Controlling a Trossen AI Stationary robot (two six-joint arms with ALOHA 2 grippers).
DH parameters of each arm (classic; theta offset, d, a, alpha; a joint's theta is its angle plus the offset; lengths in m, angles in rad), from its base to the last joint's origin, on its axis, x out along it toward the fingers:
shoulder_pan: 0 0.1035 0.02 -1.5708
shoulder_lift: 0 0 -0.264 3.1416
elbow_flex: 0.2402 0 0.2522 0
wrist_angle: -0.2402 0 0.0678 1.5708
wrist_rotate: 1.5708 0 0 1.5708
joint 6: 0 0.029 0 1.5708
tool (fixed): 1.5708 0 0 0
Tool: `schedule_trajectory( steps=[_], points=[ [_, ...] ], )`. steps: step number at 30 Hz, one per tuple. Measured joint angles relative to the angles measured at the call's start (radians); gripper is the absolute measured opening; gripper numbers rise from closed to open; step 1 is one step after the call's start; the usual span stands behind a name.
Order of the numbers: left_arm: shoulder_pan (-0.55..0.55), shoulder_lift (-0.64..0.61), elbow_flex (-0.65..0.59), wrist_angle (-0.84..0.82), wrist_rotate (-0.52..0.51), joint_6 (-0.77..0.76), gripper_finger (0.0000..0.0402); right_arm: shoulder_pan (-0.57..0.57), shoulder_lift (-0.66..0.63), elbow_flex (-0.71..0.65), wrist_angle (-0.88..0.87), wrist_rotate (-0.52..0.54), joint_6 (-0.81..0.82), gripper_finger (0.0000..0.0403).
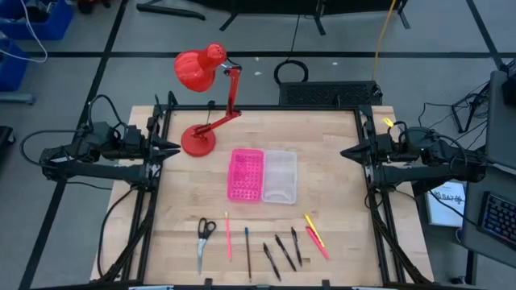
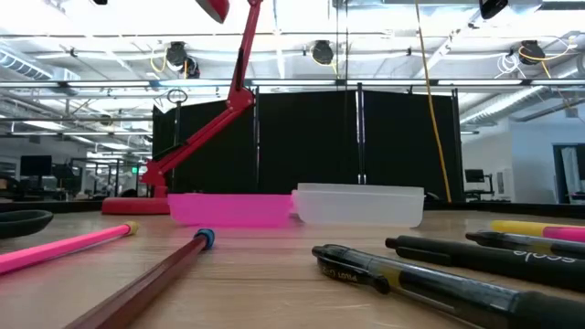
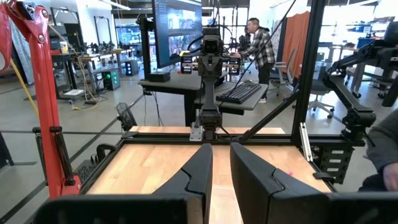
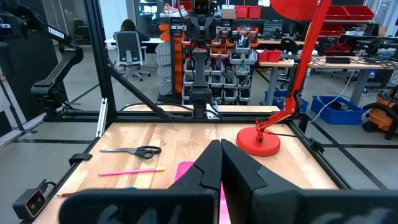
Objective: Pick & place school supplies into a supply box
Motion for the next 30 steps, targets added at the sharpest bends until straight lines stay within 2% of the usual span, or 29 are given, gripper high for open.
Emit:
schedule_trajectory(
  steps=[26, 30],
  points=[
    [0.000, 0.000, 0.000, 0.000, 0.000, 0.000, 0.0065, 0.000, 0.000, 0.000, 0.000, 0.000, -0.003, 0.0000],
    [0.000, 0.000, 0.000, 0.000, 0.000, 0.000, 0.0065, 0.000, 0.000, 0.000, 0.000, 0.003, -0.215, 0.0000]
  ],
)
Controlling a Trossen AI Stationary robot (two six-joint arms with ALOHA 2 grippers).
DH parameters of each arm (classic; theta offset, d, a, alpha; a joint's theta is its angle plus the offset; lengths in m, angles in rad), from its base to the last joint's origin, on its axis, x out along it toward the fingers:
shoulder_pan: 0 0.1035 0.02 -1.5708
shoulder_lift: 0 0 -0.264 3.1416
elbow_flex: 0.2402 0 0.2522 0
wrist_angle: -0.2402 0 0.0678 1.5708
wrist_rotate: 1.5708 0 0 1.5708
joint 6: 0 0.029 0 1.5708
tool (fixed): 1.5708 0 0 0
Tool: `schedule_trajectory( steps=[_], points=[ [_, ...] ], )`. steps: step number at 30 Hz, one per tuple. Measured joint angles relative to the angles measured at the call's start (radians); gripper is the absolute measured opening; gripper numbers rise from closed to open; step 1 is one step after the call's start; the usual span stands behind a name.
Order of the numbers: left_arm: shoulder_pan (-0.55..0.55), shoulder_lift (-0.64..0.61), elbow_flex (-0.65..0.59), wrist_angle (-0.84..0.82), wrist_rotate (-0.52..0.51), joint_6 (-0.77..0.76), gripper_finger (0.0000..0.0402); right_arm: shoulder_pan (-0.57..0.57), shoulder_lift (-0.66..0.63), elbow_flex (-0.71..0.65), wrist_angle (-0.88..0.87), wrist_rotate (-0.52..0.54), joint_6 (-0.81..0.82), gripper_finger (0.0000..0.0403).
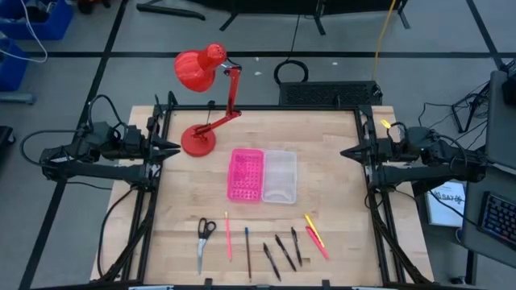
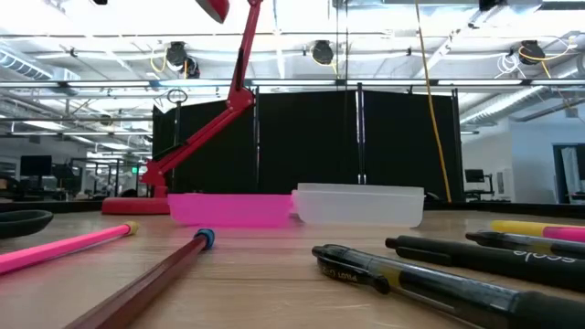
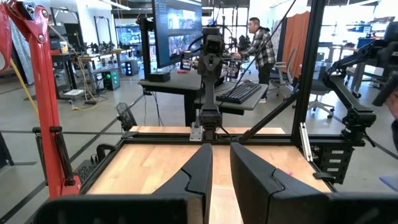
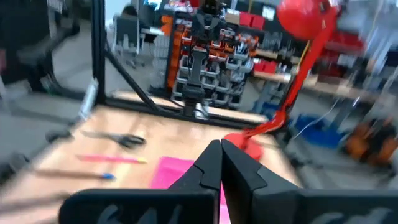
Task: Pick & place school supplies into a supply box
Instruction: Put the yellow pen into the supply box
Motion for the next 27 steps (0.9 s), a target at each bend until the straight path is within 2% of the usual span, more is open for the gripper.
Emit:
schedule_trajectory(
  steps=[4, 9, 13, 16, 21, 24, 27],
  points=[
    [0.000, 0.000, 0.000, 0.000, 0.000, 0.000, 0.0065, 0.000, 0.000, 0.000, 0.000, -0.003, -0.135, 0.0000],
    [0.000, 0.000, 0.000, 0.003, 0.000, 0.011, 0.0065, 0.000, 0.000, 0.000, 0.000, -0.003, -0.137, 0.0000],
    [0.000, -0.001, 0.000, 0.074, -0.007, 0.116, 0.0065, 0.000, 0.000, 0.000, 0.013, -0.003, -0.135, 0.0000],
    [0.000, 0.000, 0.000, 0.102, -0.007, 0.130, 0.0065, 0.000, 0.000, 0.000, 0.017, -0.003, -0.084, 0.0000],
    [0.000, 0.000, 0.000, 0.106, -0.008, 0.041, 0.0065, 0.000, 0.002, -0.005, 0.012, -0.004, 0.010, 0.0000],
    [0.000, -0.002, -0.015, -0.002, -0.027, 0.071, 0.0065, 0.000, 0.003, -0.073, 0.052, -0.007, 0.114, 0.0000],
    [0.000, -0.028, -0.104, -0.020, -0.026, 0.069, 0.0065, 0.000, 0.004, -0.185, 0.154, -0.016, 0.167, 0.0000]
  ],
)
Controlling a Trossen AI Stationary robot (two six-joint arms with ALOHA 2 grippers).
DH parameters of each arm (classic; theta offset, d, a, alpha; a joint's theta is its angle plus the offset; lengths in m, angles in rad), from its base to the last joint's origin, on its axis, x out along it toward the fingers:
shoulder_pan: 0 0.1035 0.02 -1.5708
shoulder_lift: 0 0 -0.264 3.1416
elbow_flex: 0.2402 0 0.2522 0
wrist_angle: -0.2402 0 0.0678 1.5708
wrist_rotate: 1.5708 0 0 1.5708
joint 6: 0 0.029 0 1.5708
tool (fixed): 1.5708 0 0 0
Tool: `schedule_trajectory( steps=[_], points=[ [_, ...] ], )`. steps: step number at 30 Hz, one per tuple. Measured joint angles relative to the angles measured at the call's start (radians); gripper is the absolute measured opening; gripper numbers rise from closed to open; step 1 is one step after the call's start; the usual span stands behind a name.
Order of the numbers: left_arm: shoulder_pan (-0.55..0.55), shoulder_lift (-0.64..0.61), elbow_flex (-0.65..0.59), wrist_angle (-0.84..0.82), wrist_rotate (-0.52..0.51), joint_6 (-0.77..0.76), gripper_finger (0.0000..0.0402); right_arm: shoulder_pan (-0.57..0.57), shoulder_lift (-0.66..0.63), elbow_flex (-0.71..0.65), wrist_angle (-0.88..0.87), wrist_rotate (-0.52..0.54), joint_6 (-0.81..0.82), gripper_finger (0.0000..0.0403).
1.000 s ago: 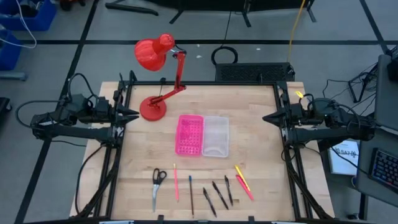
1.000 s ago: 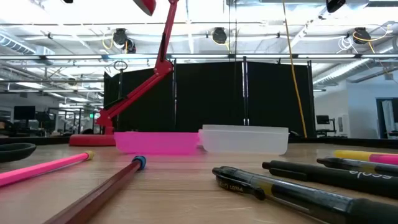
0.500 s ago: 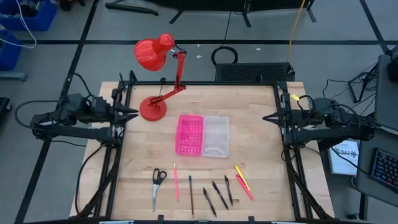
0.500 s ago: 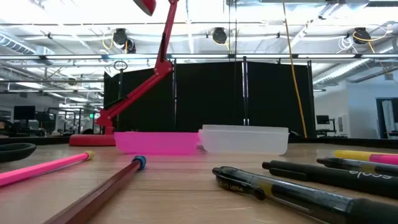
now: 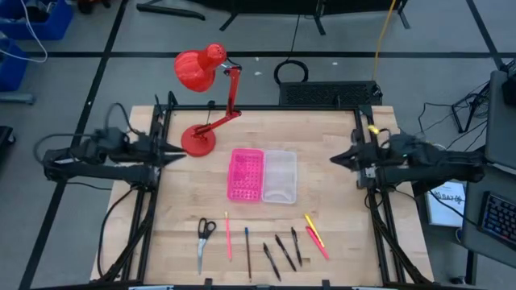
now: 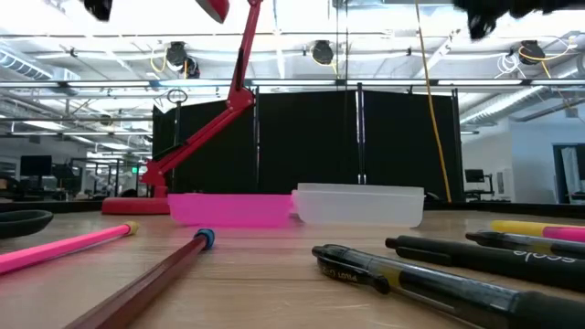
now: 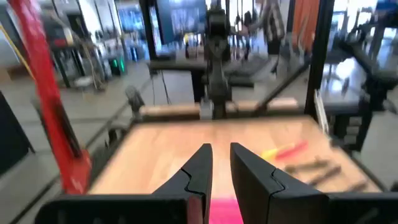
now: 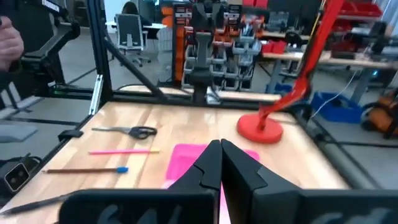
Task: Pick & place school supplies into a supply box
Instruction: Put the yellow pen into the supply box
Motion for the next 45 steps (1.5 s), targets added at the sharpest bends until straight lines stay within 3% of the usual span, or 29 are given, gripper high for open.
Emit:
schedule_trajectory(
  steps=[7, 11, 14, 24, 31, 45],
  points=[
    [0.000, -0.162, -0.245, 0.189, -0.004, -0.022, 0.0065, 0.000, -0.004, -0.238, 0.395, -0.075, 0.049, 0.0000],
    [0.000, -0.289, -0.361, 0.235, -0.010, -0.018, 0.0065, 0.000, -0.008, -0.325, 0.488, -0.096, 0.091, 0.0000],
    [0.000, -0.364, -0.426, 0.237, -0.072, -0.034, 0.0065, 0.000, -0.014, -0.378, 0.523, -0.122, 0.112, 0.0000],
    [0.002, -0.355, -0.574, 0.363, -0.115, -0.016, 0.0065, -0.001, -0.018, -0.558, 0.752, -0.119, 0.161, 0.0000],
    [0.002, -0.350, -0.642, 0.378, -0.107, 0.012, 0.0065, -0.001, -0.016, -0.569, 0.734, -0.117, 0.128, 0.0000],
    [0.004, -0.332, -0.645, 0.385, -0.051, -0.017, 0.0065, 0.000, 0.000, -0.572, 0.748, -0.115, 0.116, 0.0000]
  ],
)
